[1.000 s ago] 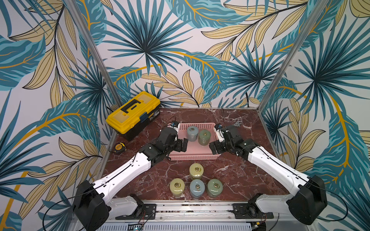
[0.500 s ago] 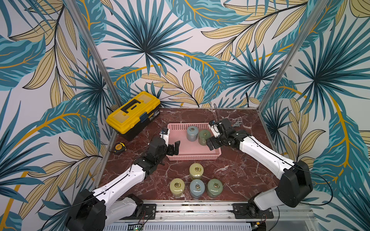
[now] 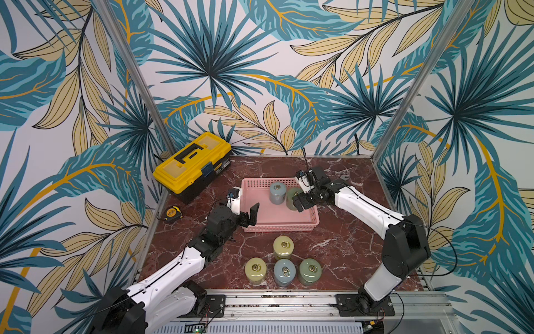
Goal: Take the tea canister out of the basket
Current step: Pick up the tea canister from the basket.
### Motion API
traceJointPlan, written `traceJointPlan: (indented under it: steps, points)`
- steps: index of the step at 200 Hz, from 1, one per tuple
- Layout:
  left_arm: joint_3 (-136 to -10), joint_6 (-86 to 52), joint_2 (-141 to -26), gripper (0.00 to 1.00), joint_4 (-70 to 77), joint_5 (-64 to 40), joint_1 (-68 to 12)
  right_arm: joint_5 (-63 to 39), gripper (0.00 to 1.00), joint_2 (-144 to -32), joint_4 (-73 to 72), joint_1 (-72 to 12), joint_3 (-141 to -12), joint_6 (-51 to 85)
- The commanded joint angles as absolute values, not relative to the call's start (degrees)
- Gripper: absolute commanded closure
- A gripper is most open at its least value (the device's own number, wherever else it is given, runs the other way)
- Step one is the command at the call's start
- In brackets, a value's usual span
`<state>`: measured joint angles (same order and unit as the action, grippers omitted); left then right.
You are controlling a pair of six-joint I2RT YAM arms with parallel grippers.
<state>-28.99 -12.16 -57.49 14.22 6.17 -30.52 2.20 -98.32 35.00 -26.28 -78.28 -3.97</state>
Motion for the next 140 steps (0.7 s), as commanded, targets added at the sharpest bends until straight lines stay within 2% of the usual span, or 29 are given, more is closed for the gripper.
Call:
traceJointPlan:
  steps: [1,140]
  points:
    - [-27.1,-10.9,-56.4,0.00,16.9,6.1,-30.3,1.2,0.01,-100.9,35.8,-25.9,-80.5,-5.1]
    - [-26.5,-10.1,-57.1,0.00,17.6,8.4,-30.2,-1.2,0.01,-113.8,35.9,-25.2,-92.1,-4.5]
